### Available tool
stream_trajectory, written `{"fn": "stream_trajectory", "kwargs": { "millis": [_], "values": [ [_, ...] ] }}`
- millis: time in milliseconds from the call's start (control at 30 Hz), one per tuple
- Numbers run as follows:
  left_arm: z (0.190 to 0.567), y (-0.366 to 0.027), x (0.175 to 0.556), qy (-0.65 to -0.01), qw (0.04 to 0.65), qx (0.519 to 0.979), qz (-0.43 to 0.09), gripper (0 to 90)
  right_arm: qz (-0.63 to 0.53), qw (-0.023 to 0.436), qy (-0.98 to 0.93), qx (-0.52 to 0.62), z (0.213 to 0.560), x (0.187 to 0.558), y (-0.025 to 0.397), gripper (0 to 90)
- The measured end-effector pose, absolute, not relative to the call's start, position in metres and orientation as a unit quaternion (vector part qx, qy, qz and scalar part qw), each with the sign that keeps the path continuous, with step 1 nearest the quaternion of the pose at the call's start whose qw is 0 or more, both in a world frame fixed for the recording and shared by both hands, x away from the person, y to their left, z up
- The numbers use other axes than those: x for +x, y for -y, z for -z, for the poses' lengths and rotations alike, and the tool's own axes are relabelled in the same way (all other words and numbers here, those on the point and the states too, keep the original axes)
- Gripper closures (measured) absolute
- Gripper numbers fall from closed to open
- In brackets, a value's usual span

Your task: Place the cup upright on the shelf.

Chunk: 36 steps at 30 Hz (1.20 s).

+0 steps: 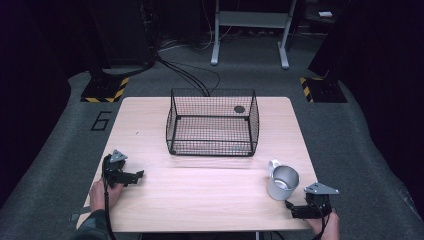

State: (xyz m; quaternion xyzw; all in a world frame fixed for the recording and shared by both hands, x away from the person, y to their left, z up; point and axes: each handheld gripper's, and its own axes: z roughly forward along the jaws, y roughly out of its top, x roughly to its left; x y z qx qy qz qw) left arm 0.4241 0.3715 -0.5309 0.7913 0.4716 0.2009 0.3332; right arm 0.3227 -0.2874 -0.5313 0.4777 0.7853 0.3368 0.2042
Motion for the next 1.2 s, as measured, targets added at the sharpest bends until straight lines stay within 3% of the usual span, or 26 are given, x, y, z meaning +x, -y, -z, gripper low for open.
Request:
{"fn": "stream_trajectory", "kwargs": {
  "millis": [667,1200],
  "values": [
    [0.532,-0.372,0.425,-0.469,0.335,0.791,-0.205,0.0,-0.328,0.204,-0.782,0.49,0.526,0.323,0.286,0.0],
    [0.532,-0.371,0.425,-0.47,0.337,0.79,-0.207,0.0,-0.371,0.197,-0.777,0.47,0.479,0.318,0.268,0.0]
  ]
}}
